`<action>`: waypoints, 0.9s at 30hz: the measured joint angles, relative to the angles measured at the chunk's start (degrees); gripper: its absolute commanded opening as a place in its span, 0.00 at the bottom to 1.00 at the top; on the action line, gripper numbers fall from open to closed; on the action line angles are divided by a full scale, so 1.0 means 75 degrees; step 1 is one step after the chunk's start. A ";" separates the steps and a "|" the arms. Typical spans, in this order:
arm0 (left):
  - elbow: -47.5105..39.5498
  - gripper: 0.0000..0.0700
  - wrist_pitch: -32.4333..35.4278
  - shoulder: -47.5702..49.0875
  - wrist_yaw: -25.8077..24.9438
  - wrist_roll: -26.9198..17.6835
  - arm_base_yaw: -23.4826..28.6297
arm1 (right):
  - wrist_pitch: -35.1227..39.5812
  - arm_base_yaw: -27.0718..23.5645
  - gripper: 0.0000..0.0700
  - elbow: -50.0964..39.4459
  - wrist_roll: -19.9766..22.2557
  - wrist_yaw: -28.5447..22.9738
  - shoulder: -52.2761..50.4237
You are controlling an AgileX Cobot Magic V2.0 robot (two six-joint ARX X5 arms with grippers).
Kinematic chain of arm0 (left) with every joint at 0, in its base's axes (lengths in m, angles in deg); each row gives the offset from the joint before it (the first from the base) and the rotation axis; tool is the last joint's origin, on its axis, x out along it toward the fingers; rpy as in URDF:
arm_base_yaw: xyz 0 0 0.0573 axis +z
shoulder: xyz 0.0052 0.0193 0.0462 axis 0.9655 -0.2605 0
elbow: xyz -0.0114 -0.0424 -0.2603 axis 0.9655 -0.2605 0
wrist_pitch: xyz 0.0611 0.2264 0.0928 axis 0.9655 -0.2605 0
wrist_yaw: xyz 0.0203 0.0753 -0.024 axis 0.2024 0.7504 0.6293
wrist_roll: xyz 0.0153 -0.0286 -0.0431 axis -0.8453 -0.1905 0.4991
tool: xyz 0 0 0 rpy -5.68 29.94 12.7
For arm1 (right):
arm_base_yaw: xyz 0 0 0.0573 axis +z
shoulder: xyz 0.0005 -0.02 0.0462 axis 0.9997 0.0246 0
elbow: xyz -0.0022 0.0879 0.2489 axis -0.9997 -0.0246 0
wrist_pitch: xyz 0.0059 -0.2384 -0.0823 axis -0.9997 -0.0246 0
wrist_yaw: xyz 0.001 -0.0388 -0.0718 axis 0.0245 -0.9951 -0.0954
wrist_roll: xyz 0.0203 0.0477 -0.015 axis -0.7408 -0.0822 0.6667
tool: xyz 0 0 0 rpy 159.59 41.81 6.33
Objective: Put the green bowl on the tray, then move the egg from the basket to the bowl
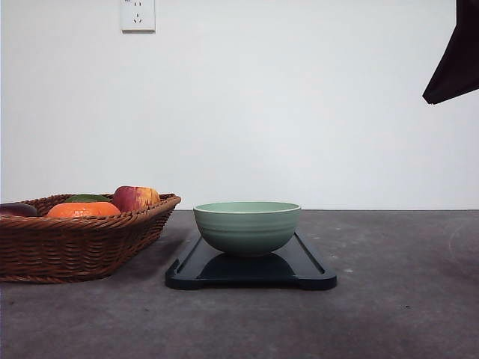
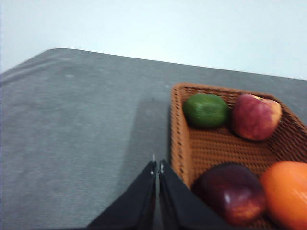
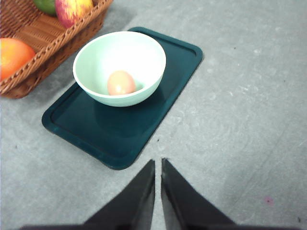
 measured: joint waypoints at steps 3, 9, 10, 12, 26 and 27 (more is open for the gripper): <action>0.0000 0.00 -0.0027 0.0006 -0.0050 -0.0059 -0.0006 | 0.0001 0.0000 0.02 0.0000 0.0000 -0.0001 0.0000; 0.0000 0.00 -0.0051 0.0008 -0.0050 -0.0109 -0.0006 | 0.0001 0.0000 0.02 0.0000 -0.0002 0.0000 0.0000; 0.0000 0.00 -0.0053 0.0008 -0.0051 -0.0111 -0.0006 | 0.0001 0.0000 0.02 0.0000 -0.0002 0.0000 0.0000; 0.0000 0.00 -0.0055 0.0008 -0.0048 -0.0111 -0.0006 | 0.0001 0.0000 0.02 0.0000 -0.0002 0.0000 0.0000; 0.0000 0.00 -0.0058 0.0008 -0.0050 -0.0111 -0.0006 | 0.0045 -0.0078 0.02 -0.0028 0.0357 -0.0154 -0.0056; -0.0001 0.00 -0.0059 0.0008 -0.0050 -0.0111 -0.0006 | 0.0194 -0.0172 0.02 -0.0120 0.0481 -0.0181 -0.0157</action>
